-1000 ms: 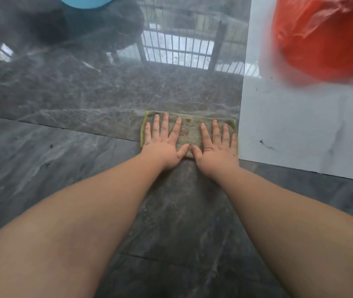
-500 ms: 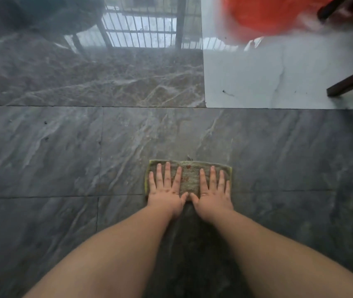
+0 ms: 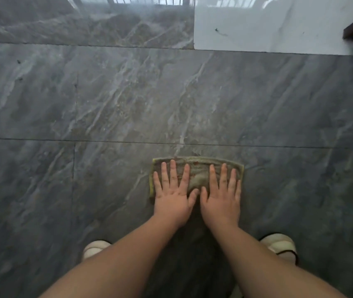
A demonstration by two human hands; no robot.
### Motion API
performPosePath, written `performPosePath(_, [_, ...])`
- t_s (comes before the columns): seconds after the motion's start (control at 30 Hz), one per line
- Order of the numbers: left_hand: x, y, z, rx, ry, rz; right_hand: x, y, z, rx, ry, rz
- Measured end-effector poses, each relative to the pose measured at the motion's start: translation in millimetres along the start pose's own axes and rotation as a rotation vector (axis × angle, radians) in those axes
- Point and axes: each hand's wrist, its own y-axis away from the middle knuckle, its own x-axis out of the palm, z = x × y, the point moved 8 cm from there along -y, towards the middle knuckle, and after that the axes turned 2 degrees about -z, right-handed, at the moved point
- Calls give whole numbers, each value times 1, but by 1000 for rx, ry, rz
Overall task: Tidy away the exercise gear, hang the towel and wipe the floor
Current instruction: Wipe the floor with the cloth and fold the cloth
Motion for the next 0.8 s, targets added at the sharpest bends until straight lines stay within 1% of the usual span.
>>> performPosePath(0.1, [3,-7,-11,-22,4,-72,1,-6,-16,-30,-6,-42])
performPosePath(0.17, [-2,-19,-20,30,-19,-114,-7,-18,-27,-26,-7,-62])
performPosePath(0.23, [-13,-40,-35,92,-35,-107,-21,-37,-41,-1,-12,-74])
performPosePath(0.33, [-44,-86,-70,136,-45,-109,-50,-81,-63,11,-6,-94])
performPosePath(0.43, [-72,-136,-103,121,-48,-108,-84,-139,-83,10,-8,-128])
performPosePath(0.57, [-104,-195,-134,137,-65,-122,-121,-209,-101,-21,3,-132])
performPosePath(0.7, [-128,-244,-151,154,-108,-76,-141,-254,-109,4,-26,-107])
performPosePath(0.8, [-143,-272,-158,146,-120,-56,-158,-283,-110,-18,-48,-115])
